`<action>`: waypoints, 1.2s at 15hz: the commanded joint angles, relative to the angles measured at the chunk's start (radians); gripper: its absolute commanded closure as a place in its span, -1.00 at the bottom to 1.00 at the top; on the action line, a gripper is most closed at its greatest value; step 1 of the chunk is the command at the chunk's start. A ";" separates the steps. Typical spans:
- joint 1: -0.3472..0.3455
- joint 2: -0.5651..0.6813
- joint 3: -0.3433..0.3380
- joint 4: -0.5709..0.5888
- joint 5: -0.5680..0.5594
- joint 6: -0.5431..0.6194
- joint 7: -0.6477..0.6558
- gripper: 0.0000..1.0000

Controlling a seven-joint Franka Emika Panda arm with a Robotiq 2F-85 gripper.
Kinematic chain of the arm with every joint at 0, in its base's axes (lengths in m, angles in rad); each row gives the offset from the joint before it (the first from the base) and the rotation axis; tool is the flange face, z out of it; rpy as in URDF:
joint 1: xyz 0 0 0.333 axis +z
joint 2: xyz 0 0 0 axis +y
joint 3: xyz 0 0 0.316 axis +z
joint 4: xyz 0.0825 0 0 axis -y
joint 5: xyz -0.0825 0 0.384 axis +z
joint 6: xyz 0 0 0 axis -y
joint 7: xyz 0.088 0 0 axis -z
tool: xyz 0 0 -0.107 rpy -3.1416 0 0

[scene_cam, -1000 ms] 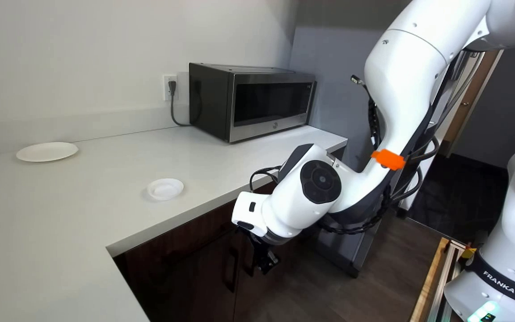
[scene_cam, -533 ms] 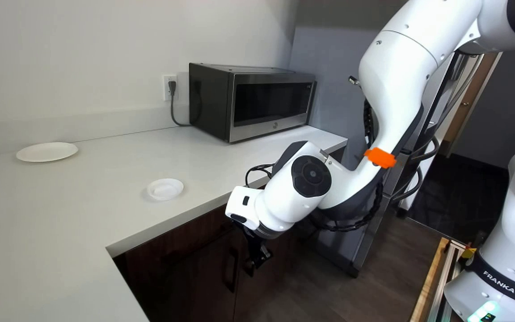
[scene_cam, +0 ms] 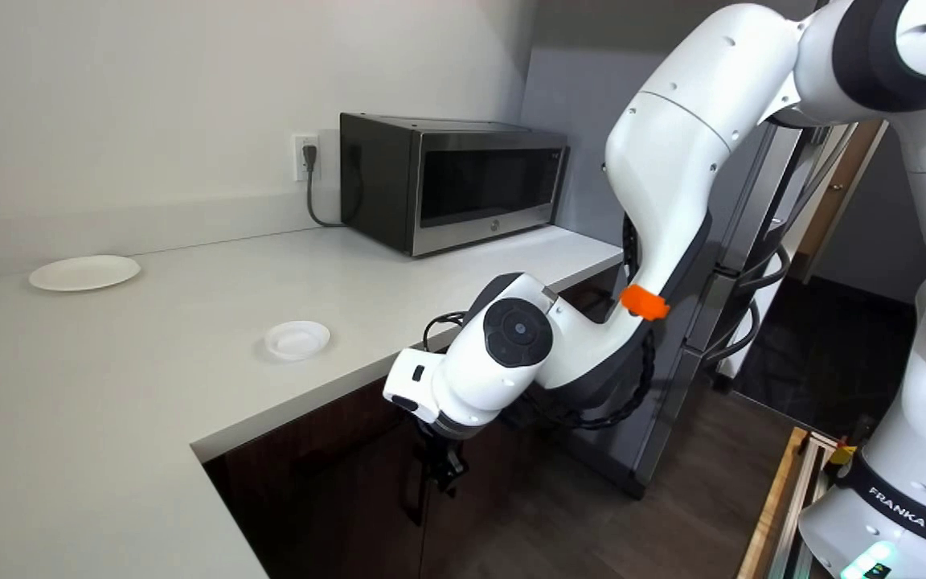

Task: Open the drawer on the far left

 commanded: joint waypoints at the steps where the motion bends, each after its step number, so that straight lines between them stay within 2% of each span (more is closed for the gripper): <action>1: 0.002 0.060 -0.010 0.049 -0.028 0.032 -0.010 -1.00; 7: 0.013 0.104 -0.008 0.102 -0.078 0.056 -0.050 -1.00; 18: 0.036 0.155 -0.007 0.180 -0.189 0.051 0.002 -1.00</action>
